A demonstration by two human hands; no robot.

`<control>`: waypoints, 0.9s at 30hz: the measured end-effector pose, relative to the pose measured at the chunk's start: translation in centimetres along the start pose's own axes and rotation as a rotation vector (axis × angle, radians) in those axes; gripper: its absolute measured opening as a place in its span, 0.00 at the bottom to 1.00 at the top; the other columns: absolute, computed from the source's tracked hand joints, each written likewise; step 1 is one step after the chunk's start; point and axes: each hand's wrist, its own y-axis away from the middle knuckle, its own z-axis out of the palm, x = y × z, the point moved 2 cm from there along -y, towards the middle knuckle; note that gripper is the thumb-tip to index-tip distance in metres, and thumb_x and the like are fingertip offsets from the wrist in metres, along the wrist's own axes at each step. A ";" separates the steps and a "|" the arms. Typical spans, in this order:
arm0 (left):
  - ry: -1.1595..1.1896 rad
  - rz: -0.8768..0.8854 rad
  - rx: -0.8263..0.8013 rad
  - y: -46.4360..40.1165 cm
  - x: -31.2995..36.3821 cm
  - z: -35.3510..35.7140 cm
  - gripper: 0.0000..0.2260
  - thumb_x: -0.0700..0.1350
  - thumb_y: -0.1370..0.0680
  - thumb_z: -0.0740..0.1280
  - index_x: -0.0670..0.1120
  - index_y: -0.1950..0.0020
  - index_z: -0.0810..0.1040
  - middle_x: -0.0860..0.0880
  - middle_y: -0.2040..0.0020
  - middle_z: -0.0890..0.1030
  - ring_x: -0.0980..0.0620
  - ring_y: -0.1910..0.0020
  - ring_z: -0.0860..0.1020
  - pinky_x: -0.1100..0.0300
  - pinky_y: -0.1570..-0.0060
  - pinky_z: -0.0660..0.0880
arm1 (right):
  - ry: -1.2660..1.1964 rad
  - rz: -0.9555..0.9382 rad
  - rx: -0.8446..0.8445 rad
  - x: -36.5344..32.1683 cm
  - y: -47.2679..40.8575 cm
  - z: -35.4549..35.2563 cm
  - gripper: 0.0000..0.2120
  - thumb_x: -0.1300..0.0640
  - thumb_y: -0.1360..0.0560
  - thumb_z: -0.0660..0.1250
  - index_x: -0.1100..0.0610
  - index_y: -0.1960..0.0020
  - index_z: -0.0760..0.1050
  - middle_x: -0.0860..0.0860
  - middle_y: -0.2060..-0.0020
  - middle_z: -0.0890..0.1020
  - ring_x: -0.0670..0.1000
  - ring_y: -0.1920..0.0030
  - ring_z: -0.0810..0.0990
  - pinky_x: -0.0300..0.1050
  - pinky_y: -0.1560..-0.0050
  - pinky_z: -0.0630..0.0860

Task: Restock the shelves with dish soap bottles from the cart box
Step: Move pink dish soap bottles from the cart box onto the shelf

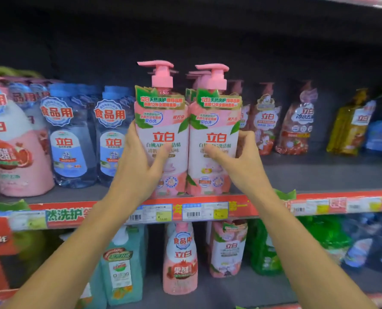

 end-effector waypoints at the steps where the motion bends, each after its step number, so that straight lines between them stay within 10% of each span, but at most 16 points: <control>1: -0.071 -0.014 0.040 0.4 0.3 0.1 0.33 0.63 0.24 0.61 0.47 0.25 0.60 0.49 0.32 0.70 0.53 0.34 0.70 0.48 0.35 0.70 | -0.002 -0.008 -0.004 0.2 0.0 0.0 0.25 0.52 0.32 0.80 0.52 0.44 0.67 0.46 0.48 0.84 0.41 0.50 0.84 0.41 0.50 0.81; 5: -0.313 -0.096 0.121 2.0 1.5 0.9 0.49 0.65 0.29 0.69 0.42 0.20 0.49 0.43 0.25 0.62 0.45 0.26 0.61 0.47 0.28 0.62 | 0.046 -0.046 0.002 0.3 0.2 0.0 0.25 0.48 0.32 0.80 0.47 0.45 0.67 0.41 0.49 0.82 0.34 0.51 0.81 0.33 0.52 0.76; 8: -0.390 -0.137 0.107 2.5 1.6 1.2 0.54 0.66 0.31 0.71 0.42 0.20 0.45 0.43 0.22 0.59 0.44 0.24 0.58 0.46 0.28 0.62 | 0.260 -0.077 0.063 0.4 0.9 0.7 0.36 0.36 0.39 0.78 0.47 0.38 0.67 0.42 0.43 0.72 0.43 0.39 0.74 0.46 0.44 0.76; 14: -0.452 -0.210 0.177 3.0 2.7 1.7 0.50 0.67 0.30 0.70 0.47 0.20 0.48 0.47 0.24 0.57 0.41 0.30 0.67 0.43 0.45 0.73 | 0.402 -0.101 0.119 0.6 1.3 1.4 0.46 0.31 0.43 0.77 0.48 0.32 0.65 0.45 0.43 0.71 0.49 0.39 0.74 0.57 0.46 0.78; 27: -0.453 -0.201 0.224 2.4 1.8 2.3 0.42 0.63 0.30 0.73 0.45 0.25 0.60 0.46 0.32 0.67 0.43 0.36 0.72 0.43 0.47 0.75 | 0.352 -0.101 0.135 1.3 1.8 1.4 0.47 0.34 0.40 0.77 0.49 0.28 0.62 0.46 0.40 0.70 0.50 0.35 0.72 0.54 0.45 0.75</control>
